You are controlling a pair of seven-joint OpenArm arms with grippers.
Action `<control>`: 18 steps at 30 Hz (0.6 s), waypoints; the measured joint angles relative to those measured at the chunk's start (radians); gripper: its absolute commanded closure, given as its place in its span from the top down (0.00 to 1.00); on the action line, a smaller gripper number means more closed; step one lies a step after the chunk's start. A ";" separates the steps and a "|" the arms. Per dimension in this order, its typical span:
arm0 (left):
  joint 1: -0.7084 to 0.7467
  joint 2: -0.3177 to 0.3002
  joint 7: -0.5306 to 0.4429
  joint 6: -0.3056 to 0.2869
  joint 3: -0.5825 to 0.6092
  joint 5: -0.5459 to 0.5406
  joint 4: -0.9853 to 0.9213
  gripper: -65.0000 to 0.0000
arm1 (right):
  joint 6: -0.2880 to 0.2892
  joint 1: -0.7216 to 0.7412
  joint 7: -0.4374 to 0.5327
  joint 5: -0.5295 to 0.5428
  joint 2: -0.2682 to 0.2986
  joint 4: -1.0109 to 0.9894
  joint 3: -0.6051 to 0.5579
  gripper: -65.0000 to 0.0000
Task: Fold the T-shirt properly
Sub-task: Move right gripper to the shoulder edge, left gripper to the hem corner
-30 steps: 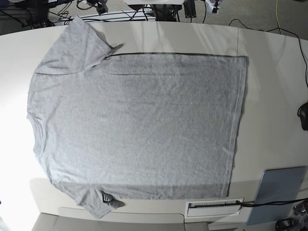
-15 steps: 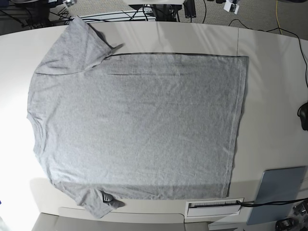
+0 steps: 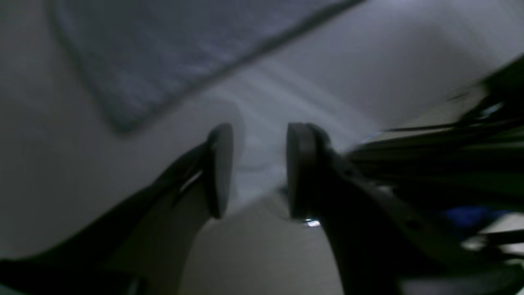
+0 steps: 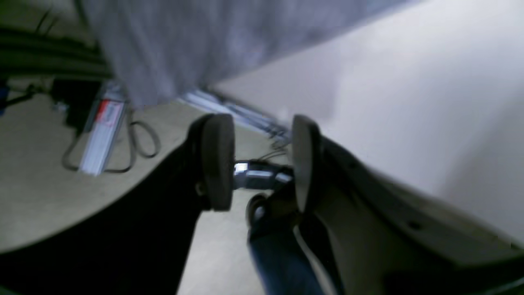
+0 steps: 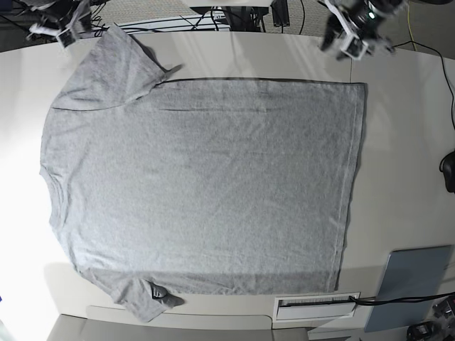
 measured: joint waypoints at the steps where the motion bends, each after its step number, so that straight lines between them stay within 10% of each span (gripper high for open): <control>1: -0.022 -0.022 0.002 0.000 0.000 0.019 -0.002 0.35 | 0.001 0.001 -0.002 0.000 -0.002 0.018 0.013 0.36; 15: -0.147 -0.290 -0.093 -0.036 0.170 0.339 -0.081 0.44 | 0.002 0.008 -0.027 -0.117 -0.001 0.100 0.042 0.36; 18: -0.145 -0.340 -0.102 0.099 0.298 0.453 -0.101 0.46 | 0.002 0.008 -0.027 -0.123 -0.001 0.100 0.042 0.36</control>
